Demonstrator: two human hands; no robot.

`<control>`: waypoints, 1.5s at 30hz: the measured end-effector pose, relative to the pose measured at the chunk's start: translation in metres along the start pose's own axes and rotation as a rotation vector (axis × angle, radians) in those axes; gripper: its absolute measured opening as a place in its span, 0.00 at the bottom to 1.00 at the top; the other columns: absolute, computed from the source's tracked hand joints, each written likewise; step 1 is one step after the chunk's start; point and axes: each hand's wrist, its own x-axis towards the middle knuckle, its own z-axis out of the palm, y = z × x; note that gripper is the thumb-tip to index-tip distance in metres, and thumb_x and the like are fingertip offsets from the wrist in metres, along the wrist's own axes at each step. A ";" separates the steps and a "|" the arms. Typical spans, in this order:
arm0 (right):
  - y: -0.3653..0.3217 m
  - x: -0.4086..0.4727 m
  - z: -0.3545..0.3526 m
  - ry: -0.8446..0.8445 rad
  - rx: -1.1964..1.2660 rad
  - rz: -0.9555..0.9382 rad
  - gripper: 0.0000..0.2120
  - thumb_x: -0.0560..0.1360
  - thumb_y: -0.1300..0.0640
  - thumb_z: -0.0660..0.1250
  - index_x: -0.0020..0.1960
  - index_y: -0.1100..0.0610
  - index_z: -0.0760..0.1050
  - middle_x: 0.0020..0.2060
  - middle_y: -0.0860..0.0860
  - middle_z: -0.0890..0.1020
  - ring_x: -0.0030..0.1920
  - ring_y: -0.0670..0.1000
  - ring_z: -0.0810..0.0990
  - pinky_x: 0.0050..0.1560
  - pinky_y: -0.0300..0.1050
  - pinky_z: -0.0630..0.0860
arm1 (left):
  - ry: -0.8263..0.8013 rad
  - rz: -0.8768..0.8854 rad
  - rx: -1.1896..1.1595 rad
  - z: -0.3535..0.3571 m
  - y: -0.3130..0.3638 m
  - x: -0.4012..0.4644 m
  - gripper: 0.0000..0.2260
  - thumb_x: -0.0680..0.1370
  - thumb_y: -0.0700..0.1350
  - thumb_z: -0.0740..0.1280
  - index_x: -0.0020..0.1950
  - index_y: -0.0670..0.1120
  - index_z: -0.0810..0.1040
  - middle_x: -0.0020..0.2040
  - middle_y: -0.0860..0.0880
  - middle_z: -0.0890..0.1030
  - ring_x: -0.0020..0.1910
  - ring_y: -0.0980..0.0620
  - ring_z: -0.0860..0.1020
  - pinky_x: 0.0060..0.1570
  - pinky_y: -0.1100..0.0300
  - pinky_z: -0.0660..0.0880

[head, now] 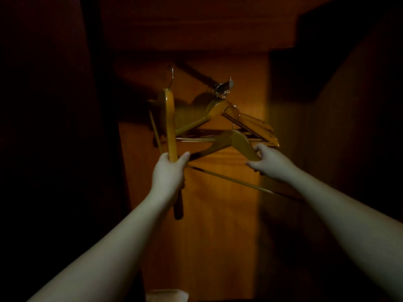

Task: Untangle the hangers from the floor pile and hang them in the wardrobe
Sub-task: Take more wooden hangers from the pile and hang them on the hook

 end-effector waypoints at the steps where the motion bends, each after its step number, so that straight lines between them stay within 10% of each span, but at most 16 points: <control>1: 0.008 0.003 -0.005 0.036 -0.036 -0.011 0.21 0.75 0.50 0.70 0.64 0.55 0.69 0.44 0.49 0.81 0.36 0.46 0.79 0.34 0.38 0.73 | 0.011 0.002 -0.002 0.003 0.002 0.003 0.16 0.79 0.55 0.66 0.54 0.42 0.73 0.30 0.48 0.71 0.24 0.52 0.70 0.24 0.59 0.68; 11: 0.058 0.041 -0.046 0.313 -0.266 -0.004 0.23 0.80 0.43 0.59 0.72 0.50 0.68 0.62 0.51 0.77 0.57 0.54 0.77 0.51 0.49 0.76 | 0.091 -0.076 -0.145 0.037 0.021 0.027 0.16 0.82 0.56 0.56 0.55 0.46 0.75 0.31 0.51 0.67 0.27 0.53 0.66 0.28 0.58 0.64; 36: 0.041 0.158 -0.036 0.238 -0.059 -0.042 0.19 0.79 0.45 0.64 0.66 0.51 0.67 0.50 0.51 0.79 0.41 0.52 0.78 0.36 0.45 0.73 | 0.212 0.017 -0.010 0.061 0.033 0.048 0.13 0.83 0.55 0.56 0.48 0.48 0.72 0.35 0.48 0.70 0.29 0.51 0.68 0.28 0.57 0.67; 45: 0.039 0.172 -0.018 0.268 -0.007 -0.091 0.19 0.78 0.47 0.66 0.65 0.52 0.69 0.57 0.52 0.76 0.55 0.54 0.76 0.49 0.51 0.76 | 0.222 0.001 0.008 0.067 0.029 0.053 0.15 0.83 0.56 0.56 0.54 0.46 0.74 0.34 0.49 0.70 0.29 0.52 0.69 0.28 0.58 0.66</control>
